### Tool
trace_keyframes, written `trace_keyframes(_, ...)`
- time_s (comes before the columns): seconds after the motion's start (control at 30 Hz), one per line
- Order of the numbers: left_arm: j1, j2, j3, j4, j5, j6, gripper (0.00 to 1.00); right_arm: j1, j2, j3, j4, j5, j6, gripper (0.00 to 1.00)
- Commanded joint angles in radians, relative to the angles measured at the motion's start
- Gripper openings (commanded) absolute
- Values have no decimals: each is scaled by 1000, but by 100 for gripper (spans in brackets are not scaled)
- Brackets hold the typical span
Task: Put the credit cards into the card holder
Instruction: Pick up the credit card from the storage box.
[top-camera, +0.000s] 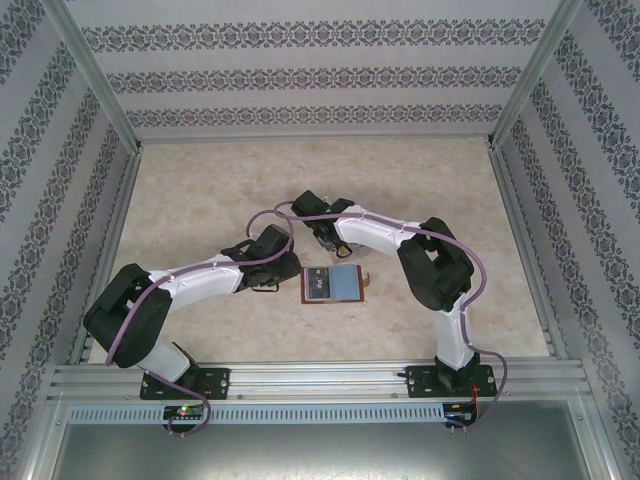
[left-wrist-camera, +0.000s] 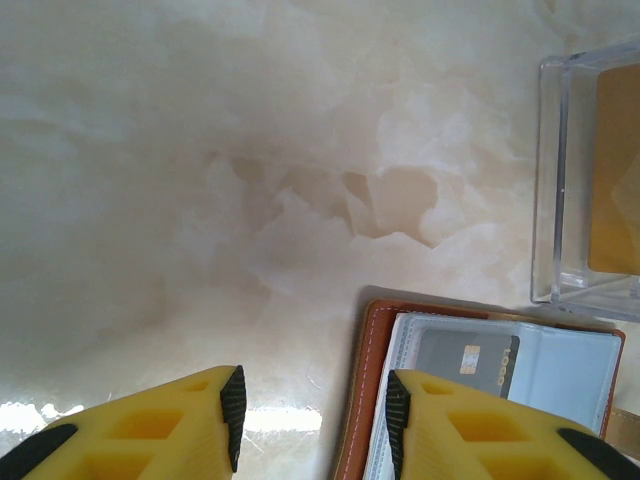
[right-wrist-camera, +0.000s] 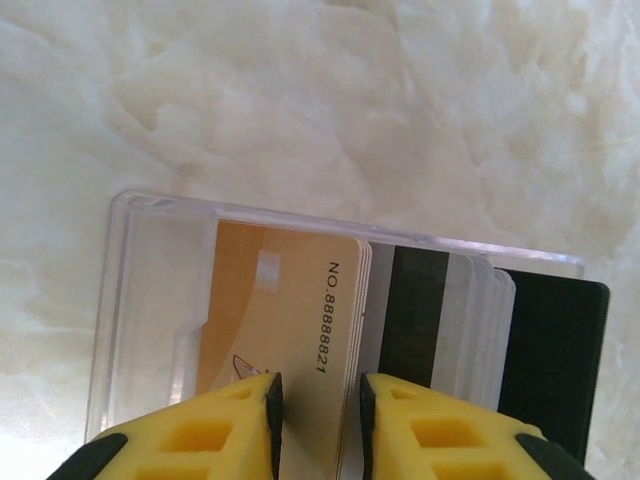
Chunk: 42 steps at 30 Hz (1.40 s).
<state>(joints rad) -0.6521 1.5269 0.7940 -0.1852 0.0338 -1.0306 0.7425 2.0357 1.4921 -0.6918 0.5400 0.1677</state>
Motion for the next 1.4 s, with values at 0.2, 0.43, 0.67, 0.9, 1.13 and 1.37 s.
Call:
trace_keyframes(0.2, 11, -15, -12, 20, -1, -17, 44, 11, -27, -7, -6, 91, -31, 27)
trace_keyframes(0.43, 11, -14, -14, 20, 0, -17, 43, 7, -49, -27, 7, 85, -23, 22)
trace_keyframes(0.67, 11, -8, -14, 16, 2, -18, 43, 0, -69, -36, 13, 76, -15, 13)
trace_keyframes(0.9, 11, 1, -8, 18, 7, -18, 44, -4, -92, -47, 17, 59, -13, 8)
trace_keyframes(1.13, 11, -5, -5, 28, 20, -20, 44, -28, -191, -65, 0, -77, 45, 2)
trace_keyframes(1.37, 20, -23, -6, 145, 109, -18, 47, -97, -485, -250, 173, -334, 229, 0)
